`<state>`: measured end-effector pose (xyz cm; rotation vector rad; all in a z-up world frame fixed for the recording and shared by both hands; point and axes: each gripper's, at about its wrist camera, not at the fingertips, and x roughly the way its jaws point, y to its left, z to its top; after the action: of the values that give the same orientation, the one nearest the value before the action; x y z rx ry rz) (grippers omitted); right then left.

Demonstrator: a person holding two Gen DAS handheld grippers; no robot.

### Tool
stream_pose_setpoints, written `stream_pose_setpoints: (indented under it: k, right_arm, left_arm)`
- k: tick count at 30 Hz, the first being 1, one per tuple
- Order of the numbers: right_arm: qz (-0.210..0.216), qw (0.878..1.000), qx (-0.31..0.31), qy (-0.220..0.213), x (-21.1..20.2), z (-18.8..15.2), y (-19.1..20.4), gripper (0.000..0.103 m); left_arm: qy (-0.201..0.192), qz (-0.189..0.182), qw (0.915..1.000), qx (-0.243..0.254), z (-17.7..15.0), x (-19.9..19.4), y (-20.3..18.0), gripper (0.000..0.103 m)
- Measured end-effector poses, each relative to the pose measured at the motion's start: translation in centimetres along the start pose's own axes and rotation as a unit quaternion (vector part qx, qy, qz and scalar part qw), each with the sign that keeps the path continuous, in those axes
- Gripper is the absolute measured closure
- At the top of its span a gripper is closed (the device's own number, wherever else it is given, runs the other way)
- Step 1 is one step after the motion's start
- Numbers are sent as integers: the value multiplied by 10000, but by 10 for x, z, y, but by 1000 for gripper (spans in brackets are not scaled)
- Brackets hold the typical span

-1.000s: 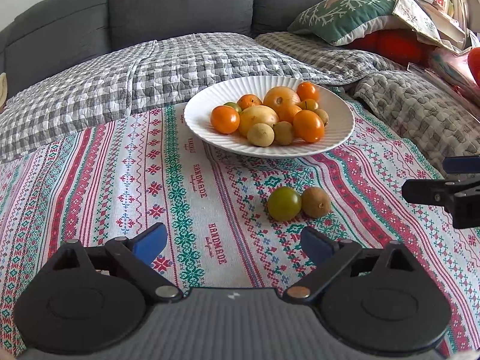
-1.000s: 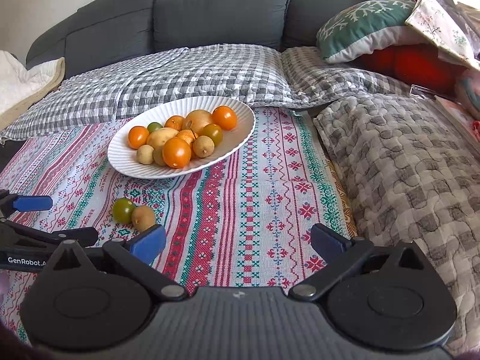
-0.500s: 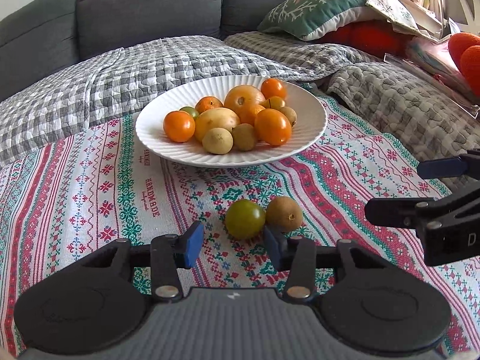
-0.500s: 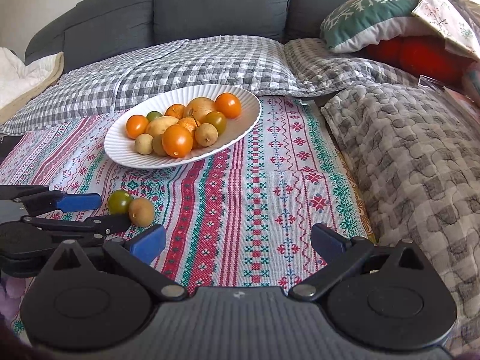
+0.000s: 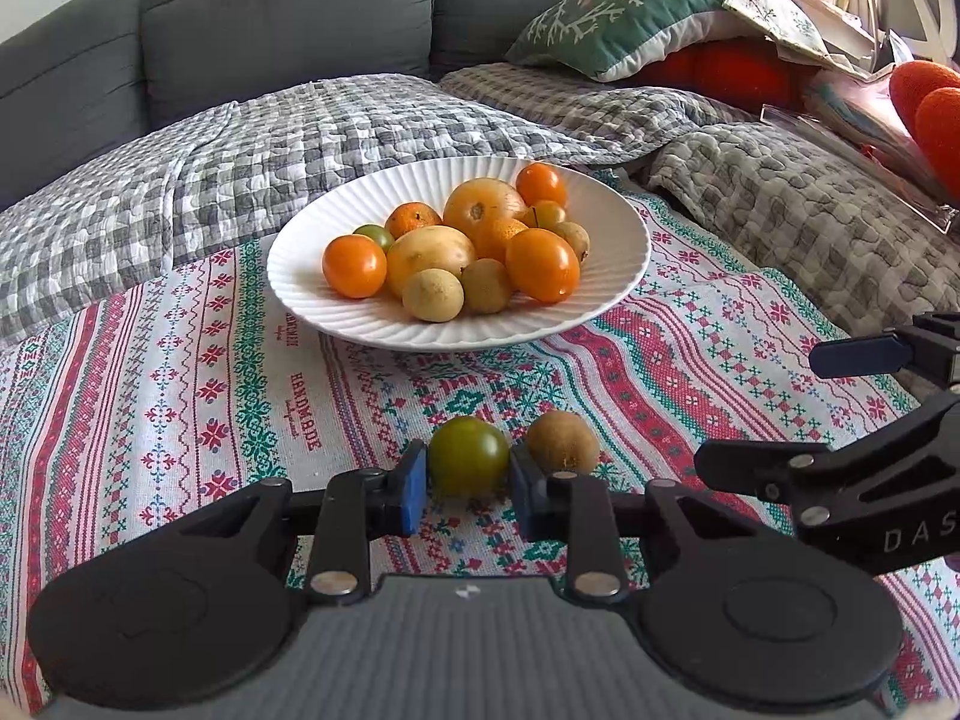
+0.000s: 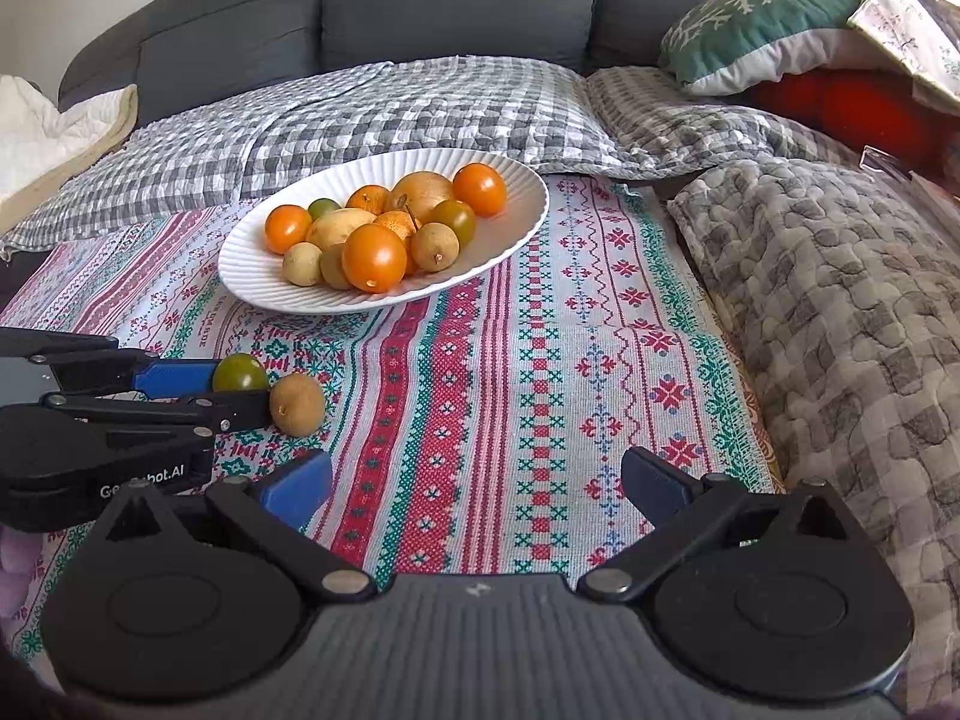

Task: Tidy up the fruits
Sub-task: 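Close the left tool on the green tomato on the cloth, then grasp the small brown round fruit with the right tool while the left tool holds the green tomato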

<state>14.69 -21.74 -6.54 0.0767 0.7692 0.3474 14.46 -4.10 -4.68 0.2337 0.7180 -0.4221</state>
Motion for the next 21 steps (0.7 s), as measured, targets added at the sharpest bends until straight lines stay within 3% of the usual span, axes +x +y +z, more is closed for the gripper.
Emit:
stream_pose_setpoints:
  k: [14,21]
  right_arm:
    - [374,9988,-308,90,17,7,49,1]
    - [407,9985,-331,124,26,10,66,11]
  left_arm:
    - [97,298,9995,14,-10,-20,35,84]
    - [115,340,9993,-70,-11,-25,46,84]
